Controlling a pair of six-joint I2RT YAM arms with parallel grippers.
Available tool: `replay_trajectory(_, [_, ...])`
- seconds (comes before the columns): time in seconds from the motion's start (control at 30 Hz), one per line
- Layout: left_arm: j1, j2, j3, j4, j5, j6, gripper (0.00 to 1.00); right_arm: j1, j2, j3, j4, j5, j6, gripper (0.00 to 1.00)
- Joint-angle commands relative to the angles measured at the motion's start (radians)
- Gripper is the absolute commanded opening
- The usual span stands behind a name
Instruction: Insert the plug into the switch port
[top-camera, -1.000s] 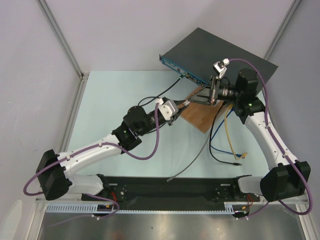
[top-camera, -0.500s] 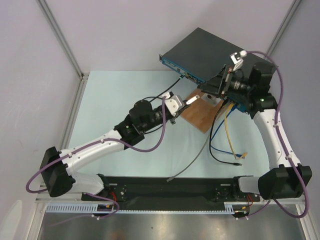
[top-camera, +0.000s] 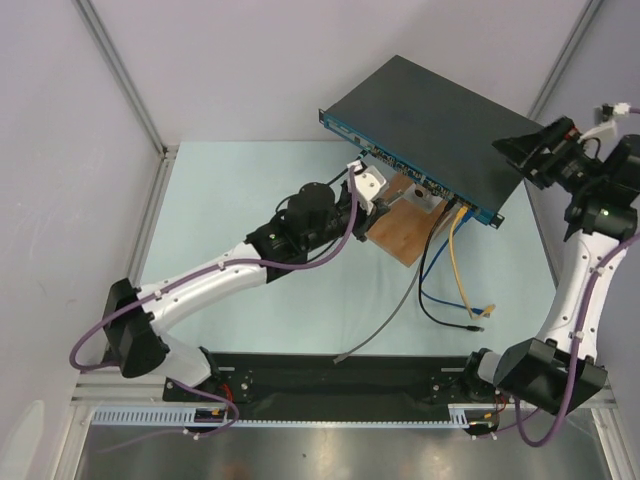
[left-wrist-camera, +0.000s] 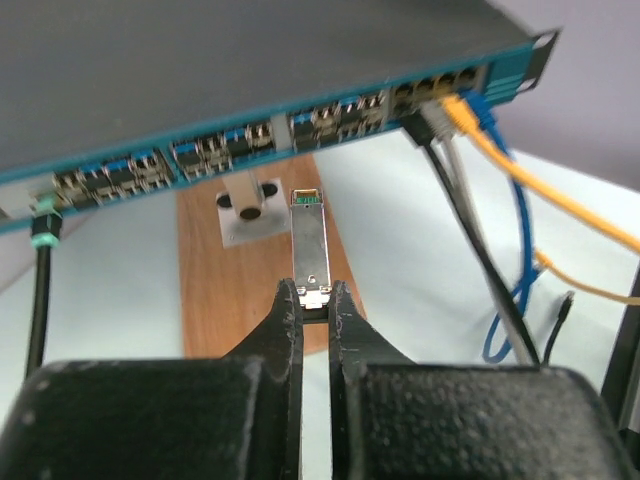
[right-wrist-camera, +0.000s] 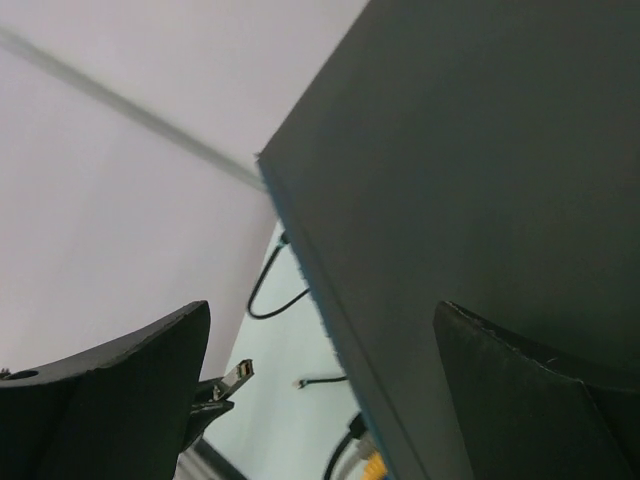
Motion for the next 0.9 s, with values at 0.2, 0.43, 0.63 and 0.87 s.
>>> replay_trajectory(0.2, [-0.005,0.097,0.047,0.066,-0.053,-0.024,0.0,-0.232,-0.005,-0.038,-0.215,-0.101,-0.171,1.0])
replay_trajectory(0.43, [-0.007,0.183,0.124,0.069,-0.085,-0.037,0.0,-0.23,0.015,-0.128,-0.224,-0.134,-0.213,1.0])
replay_trajectory(0.63, [-0.008,0.231,0.173,0.063,-0.103,-0.039,0.0,-0.229,0.035,-0.168,-0.255,-0.131,-0.254,1.0])
replay_trajectory(0.87, [-0.007,0.271,0.219,0.053,-0.128,-0.048,0.0,-0.195,0.041,-0.269,-0.055,-0.195,-0.096,0.92])
